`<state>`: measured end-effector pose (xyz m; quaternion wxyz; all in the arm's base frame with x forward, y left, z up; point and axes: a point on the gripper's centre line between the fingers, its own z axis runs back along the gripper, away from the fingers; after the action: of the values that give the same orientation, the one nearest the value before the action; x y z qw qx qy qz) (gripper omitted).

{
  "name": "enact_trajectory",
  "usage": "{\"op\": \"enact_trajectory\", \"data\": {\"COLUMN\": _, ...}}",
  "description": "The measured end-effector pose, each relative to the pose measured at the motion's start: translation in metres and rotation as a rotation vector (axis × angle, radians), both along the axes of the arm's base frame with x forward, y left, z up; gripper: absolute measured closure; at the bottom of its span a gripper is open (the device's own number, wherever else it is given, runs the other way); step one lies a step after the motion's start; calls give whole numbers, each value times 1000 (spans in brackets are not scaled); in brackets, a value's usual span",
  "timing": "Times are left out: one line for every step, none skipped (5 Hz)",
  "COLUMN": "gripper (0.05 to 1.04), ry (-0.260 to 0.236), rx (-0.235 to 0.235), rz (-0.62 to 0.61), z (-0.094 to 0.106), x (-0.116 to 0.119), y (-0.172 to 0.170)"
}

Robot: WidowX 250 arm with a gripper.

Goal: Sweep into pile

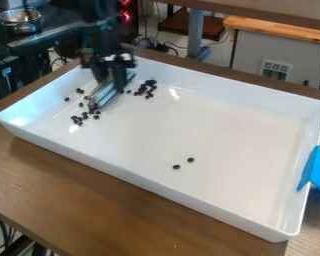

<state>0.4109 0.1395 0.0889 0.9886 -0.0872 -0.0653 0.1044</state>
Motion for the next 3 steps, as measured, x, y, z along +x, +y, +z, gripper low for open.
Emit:
{"op": "enact_trajectory", "data": {"gripper": 704, "ry": -9, "rx": -35, "rz": 31, "z": 0, "x": -11, "y": 11}}
{"op": "enact_trajectory", "data": {"gripper": 704, "ry": -39, "rx": -134, "rz": 29, "z": 38, "x": -14, "y": -12}}
{"op": "enact_trajectory", "data": {"gripper": 704, "ry": -93, "rx": -139, "rz": -17, "z": 73, "x": -9, "y": -47}}
